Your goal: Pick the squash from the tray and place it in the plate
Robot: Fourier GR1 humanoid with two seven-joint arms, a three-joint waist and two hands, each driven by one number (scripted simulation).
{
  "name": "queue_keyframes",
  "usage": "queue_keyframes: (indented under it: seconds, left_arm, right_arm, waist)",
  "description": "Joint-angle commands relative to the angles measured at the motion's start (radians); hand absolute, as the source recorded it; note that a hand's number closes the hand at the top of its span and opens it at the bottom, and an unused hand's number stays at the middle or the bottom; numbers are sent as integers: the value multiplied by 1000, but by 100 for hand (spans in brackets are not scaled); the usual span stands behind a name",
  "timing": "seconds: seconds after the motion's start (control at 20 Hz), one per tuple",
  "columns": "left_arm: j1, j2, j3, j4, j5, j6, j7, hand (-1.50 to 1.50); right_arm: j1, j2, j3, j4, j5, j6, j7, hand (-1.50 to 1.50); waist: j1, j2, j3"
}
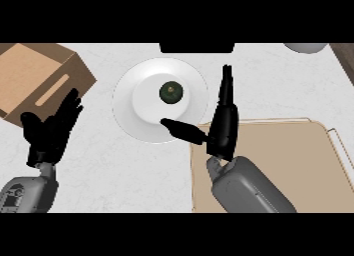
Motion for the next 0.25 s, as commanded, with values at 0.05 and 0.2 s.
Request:
queue_keyframes:
  seconds: [0.05,0.2]
  left_arm:
    - [-40,4,33,83,-10,-29,-55,0]
    - [8,13,35,4,3,-52,6,0]
  right_arm:
    - [56,-4,-22,-126,151,113,151,-150]
    - [175,-1,-29,-57,7,78,-87,-150]
  waist:
    - [-7,-1,-1]
    - [3,1,0]
